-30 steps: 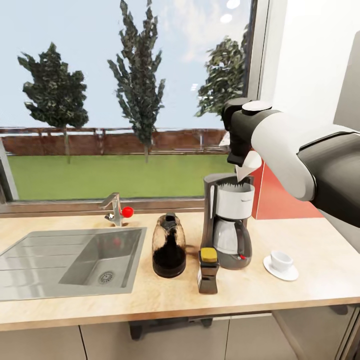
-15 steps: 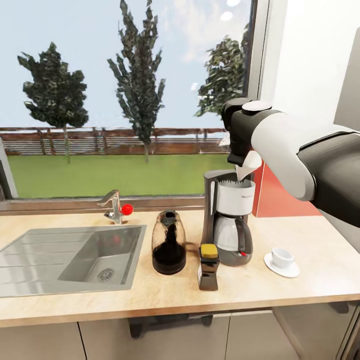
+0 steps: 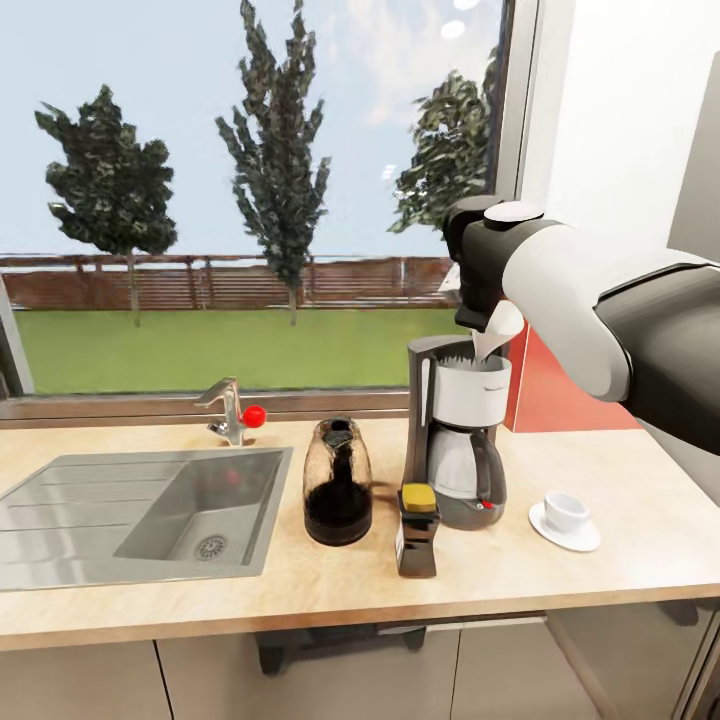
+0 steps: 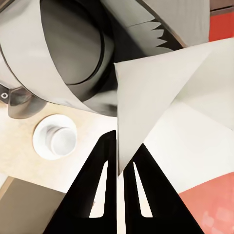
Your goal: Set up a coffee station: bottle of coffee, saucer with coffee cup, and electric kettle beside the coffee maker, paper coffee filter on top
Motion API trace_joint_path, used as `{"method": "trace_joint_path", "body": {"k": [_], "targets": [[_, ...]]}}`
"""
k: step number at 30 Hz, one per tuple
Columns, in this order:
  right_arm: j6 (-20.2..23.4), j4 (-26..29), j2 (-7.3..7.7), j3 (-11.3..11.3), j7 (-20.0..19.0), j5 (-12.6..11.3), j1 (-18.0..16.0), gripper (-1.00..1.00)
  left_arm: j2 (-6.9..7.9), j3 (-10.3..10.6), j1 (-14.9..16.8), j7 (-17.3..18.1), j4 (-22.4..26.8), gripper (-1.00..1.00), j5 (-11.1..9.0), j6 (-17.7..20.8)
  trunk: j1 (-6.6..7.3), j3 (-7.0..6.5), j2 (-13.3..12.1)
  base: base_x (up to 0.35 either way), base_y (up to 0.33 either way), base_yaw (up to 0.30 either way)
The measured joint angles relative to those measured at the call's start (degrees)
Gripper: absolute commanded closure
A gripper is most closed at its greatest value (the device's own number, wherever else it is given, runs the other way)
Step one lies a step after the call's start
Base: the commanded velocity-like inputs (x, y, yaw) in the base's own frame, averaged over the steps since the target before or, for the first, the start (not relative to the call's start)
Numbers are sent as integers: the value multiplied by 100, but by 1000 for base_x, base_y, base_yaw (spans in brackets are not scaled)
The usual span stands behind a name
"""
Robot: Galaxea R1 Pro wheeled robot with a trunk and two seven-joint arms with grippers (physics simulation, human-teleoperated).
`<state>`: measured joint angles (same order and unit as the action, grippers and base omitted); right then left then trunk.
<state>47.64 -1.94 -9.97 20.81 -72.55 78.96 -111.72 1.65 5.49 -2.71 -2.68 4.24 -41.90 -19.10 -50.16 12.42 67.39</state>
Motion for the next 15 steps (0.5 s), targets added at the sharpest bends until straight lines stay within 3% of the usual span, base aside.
{"method": "trace_joint_path", "body": {"k": [7,15], "targets": [[0,0,0,-3,17,0,0,100,8,0,-4,0,0,-100,0,2,2,0,1,157,0,0],[32,0,0,-5,8,1,0,100,9,0,-2,-1,-34,-100,0,-3,0,0,0,20,0,0]]}}
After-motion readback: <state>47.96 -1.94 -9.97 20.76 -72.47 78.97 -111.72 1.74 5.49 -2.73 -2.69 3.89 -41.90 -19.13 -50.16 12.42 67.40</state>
